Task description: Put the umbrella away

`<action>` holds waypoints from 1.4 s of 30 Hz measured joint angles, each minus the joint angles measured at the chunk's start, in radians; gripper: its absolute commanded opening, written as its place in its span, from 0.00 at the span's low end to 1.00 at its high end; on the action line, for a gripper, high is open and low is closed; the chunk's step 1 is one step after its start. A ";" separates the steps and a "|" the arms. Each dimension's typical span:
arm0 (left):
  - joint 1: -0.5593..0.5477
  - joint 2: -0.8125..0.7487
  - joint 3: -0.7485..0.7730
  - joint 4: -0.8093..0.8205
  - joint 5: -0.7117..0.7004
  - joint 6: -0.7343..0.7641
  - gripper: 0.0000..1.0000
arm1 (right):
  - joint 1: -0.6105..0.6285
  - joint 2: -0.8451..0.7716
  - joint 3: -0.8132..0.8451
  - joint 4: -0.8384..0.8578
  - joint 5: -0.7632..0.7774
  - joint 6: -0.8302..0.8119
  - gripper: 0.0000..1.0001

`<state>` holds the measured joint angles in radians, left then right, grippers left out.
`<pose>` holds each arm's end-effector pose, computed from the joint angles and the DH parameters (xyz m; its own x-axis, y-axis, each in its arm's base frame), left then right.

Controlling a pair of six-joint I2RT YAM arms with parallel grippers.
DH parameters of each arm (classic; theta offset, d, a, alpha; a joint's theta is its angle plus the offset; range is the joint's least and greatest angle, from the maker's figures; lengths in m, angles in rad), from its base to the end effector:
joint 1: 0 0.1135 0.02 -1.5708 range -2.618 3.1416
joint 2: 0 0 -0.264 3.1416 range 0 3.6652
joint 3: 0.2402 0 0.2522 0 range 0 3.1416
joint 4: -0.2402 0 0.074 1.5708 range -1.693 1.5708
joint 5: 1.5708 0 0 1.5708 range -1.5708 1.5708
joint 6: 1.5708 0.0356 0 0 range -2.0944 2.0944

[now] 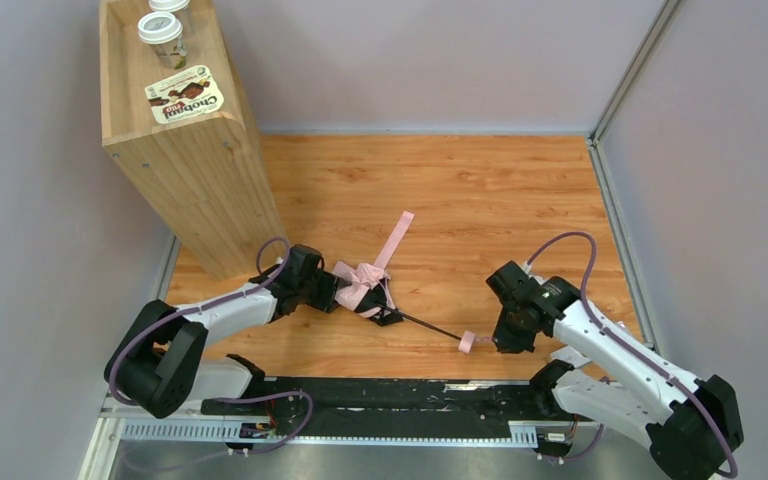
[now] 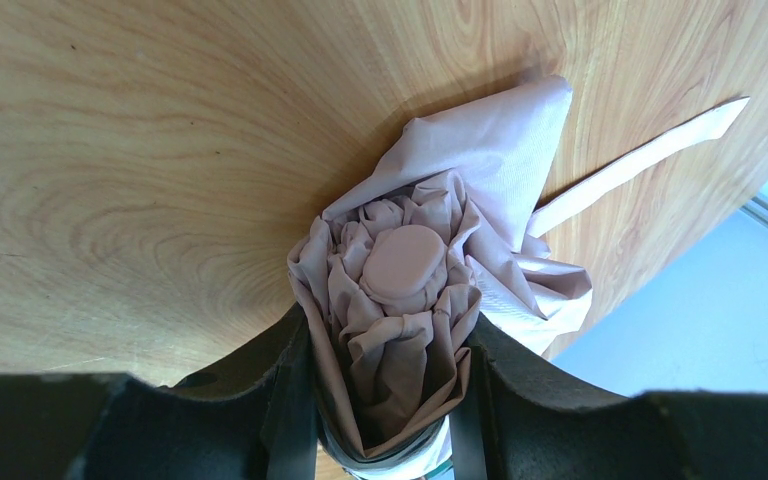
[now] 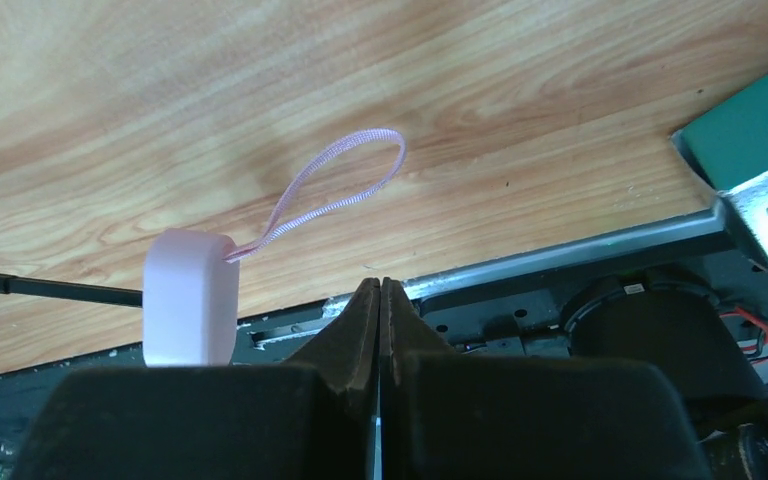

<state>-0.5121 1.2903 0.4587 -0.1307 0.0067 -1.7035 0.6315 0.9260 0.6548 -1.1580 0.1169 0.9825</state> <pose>0.1907 -0.1075 0.1366 -0.3944 -0.9154 0.0811 -0.7742 0.2834 -0.5659 0.1064 0.0727 0.2084 -0.9201 0.3506 -0.1744 0.3467 0.9364 0.0533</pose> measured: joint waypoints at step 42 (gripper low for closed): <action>-0.091 -0.131 -0.101 0.035 -0.116 -0.056 0.00 | 0.276 0.798 0.500 0.426 -0.205 -0.171 0.00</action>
<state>-0.6029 1.1591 0.3573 -0.0952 -0.1089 -1.7596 0.9077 1.7241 1.1553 -0.7319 -0.0883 0.8120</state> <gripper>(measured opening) 0.479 0.003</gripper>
